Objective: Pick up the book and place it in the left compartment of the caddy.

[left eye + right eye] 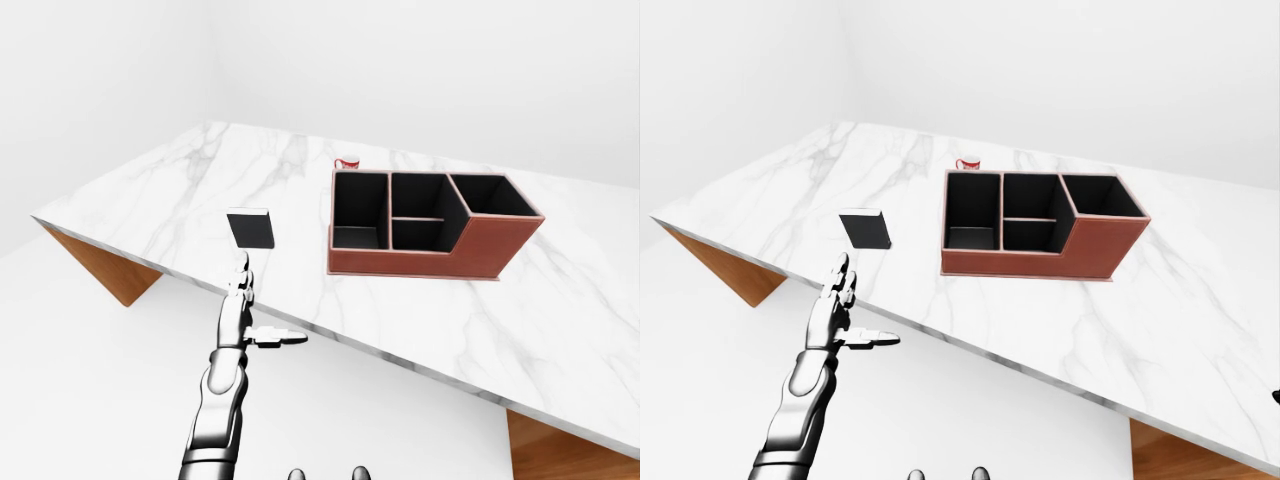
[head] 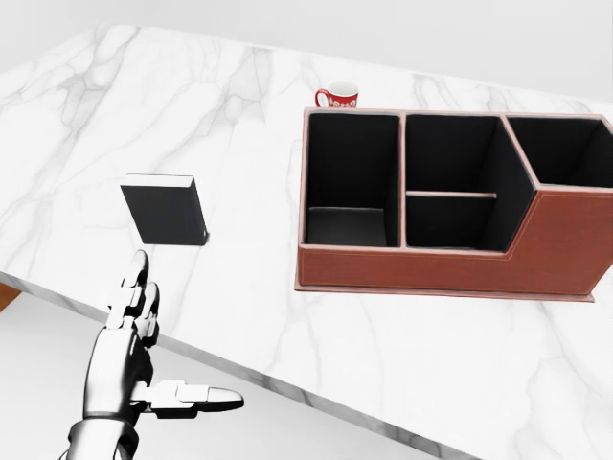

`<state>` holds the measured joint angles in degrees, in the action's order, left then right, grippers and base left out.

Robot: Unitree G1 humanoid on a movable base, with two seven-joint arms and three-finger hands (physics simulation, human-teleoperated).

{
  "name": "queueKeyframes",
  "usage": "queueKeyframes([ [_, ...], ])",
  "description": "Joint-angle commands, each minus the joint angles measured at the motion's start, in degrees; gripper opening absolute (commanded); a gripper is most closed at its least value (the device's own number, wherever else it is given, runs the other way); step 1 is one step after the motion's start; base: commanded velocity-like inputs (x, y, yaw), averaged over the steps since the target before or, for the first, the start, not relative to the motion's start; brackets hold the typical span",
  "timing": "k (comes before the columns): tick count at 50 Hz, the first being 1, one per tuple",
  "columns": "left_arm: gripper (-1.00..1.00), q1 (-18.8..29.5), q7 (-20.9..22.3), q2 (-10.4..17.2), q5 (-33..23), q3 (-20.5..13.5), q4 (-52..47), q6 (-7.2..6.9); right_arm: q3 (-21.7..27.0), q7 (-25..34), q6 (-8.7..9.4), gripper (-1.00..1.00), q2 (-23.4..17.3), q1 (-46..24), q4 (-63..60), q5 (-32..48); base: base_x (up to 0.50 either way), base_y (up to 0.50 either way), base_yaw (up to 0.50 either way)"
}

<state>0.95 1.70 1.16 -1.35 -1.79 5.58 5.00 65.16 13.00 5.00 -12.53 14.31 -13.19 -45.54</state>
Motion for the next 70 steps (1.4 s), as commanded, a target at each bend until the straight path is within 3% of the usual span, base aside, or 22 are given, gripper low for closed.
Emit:
queueKeyframes([
  [1,1.00,-0.11,-0.01,0.05,0.06,-0.08,-0.21,0.00,-0.23,-0.05,0.00,1.00,0.00,0.01,-0.31,0.10,0.00,0.00,0.00],
  [45,1.00,-0.35,-0.05,0.00,-0.23,0.05,-0.48,0.00,-0.57,0.50,0.00,1.00,0.02,-0.13,0.93,1.43,0.00,0.00,0.00],
  [70,1.00,-0.27,0.07,0.04,-0.22,0.01,-0.38,0.00,0.11,0.37,0.00,1.00,0.31,0.23,-0.51,0.78,0.17,0.07,0.00],
])
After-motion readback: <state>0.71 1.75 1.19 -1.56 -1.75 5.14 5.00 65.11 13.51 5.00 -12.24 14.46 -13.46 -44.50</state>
